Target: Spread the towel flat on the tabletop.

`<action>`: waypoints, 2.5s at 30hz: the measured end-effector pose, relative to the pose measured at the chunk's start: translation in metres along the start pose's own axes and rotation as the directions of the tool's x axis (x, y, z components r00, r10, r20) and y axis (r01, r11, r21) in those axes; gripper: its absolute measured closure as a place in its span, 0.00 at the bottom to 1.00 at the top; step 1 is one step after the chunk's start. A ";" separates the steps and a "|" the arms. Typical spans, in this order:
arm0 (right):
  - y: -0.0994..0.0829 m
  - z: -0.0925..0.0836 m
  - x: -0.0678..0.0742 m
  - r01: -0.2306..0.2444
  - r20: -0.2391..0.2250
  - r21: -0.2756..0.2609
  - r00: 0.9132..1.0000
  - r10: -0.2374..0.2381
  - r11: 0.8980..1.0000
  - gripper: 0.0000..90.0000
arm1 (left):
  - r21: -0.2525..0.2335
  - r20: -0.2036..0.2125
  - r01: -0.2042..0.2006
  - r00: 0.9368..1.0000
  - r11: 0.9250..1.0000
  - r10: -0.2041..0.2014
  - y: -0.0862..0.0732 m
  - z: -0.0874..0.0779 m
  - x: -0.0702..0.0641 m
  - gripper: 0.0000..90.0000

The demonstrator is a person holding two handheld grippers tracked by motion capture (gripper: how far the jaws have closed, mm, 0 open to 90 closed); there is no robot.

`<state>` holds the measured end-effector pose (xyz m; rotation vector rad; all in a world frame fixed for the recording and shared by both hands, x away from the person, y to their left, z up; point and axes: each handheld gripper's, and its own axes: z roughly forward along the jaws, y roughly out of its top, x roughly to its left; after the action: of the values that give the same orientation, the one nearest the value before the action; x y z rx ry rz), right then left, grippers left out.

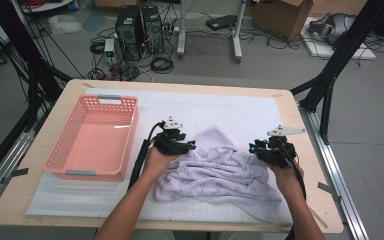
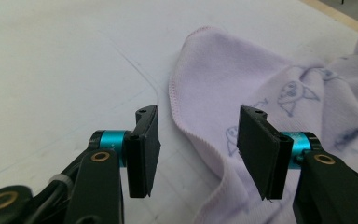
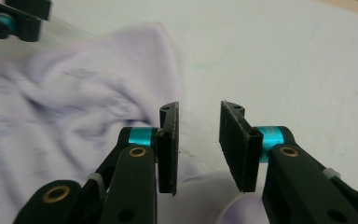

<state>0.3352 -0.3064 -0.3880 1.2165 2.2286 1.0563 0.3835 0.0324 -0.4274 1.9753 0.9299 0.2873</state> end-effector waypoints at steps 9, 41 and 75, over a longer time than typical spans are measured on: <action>-0.004 0.043 -0.019 0.016 -0.074 0.186 0.997 -0.002 0.982 0.66 | 0.106 -0.022 -0.030 0.999 0.994 0.032 -0.003 0.027 -0.008 0.97; 0.012 0.065 0.026 0.305 -0.257 0.218 0.934 -0.247 0.927 0.96 | -0.058 -0.084 0.013 0.996 0.998 -0.018 -0.047 -0.062 0.004 0.97; -0.045 0.018 0.014 0.014 -0.077 0.133 0.997 -0.004 0.991 0.97 | 0.045 -0.077 0.058 0.996 0.997 -0.055 -0.031 -0.018 -0.002 0.93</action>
<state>0.3146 -0.3019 -0.4342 1.2380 2.3949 0.9798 0.3571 0.0514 -0.4424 1.9891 1.0480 0.3127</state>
